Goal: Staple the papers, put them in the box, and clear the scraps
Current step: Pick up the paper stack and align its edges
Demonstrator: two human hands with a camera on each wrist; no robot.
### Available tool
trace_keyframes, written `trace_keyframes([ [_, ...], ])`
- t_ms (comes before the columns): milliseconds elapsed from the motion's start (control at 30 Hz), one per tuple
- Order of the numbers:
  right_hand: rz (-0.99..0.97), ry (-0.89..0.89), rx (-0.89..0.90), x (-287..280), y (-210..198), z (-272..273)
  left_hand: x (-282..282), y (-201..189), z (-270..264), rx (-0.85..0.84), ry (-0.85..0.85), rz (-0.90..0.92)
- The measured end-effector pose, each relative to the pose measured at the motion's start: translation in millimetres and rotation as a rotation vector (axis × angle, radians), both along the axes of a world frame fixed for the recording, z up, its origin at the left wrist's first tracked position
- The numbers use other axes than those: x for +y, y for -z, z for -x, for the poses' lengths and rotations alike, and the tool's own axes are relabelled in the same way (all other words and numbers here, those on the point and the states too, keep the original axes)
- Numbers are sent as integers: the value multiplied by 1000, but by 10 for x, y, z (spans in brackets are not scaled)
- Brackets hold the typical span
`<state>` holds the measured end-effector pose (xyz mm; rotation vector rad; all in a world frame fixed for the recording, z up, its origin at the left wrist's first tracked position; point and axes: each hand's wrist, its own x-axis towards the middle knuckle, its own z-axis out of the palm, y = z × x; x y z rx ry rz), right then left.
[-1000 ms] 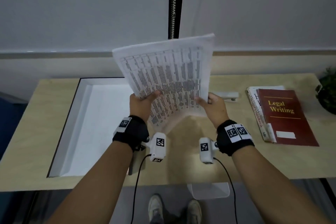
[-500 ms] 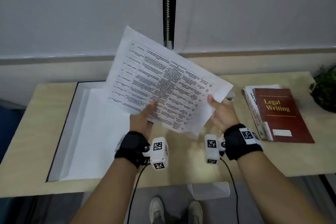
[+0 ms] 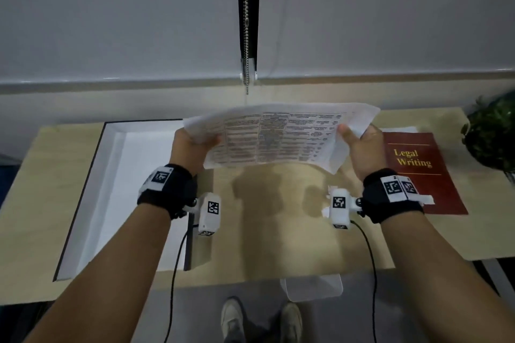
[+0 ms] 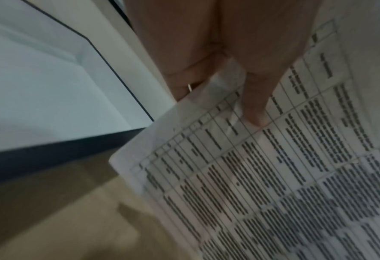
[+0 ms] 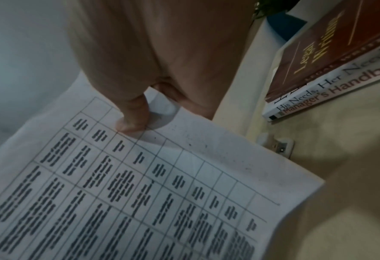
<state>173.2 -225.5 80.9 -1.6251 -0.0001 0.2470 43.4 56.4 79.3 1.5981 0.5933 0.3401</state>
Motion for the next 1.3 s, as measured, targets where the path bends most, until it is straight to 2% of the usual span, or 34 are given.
trace_keyframes([
  [167, 7, 5, -11, -42, 194, 19, -87, 195, 22, 1, -67, 76],
  [333, 45, -2, 85, -47, 503, 79, -227, 519, 126, 141, -134, 271],
  [766, 105, 63, 172, -73, 748, -41, -268, 691, 110, 158, -161, 201],
  [966, 137, 1, 200, -58, 721, 5, -273, 705, 94, 200, -145, 64],
  [1100, 100, 24, 185, -70, 531, -3, -213, 444, 9, 228, -106, 61],
  [1200, 44, 20, 135, -160, 274, -55, -69, 6, -136, 220, -38, -158],
  [1300, 96, 9, -33, -237, -38, -163, 99, -525, -254, 261, 93, -370],
])
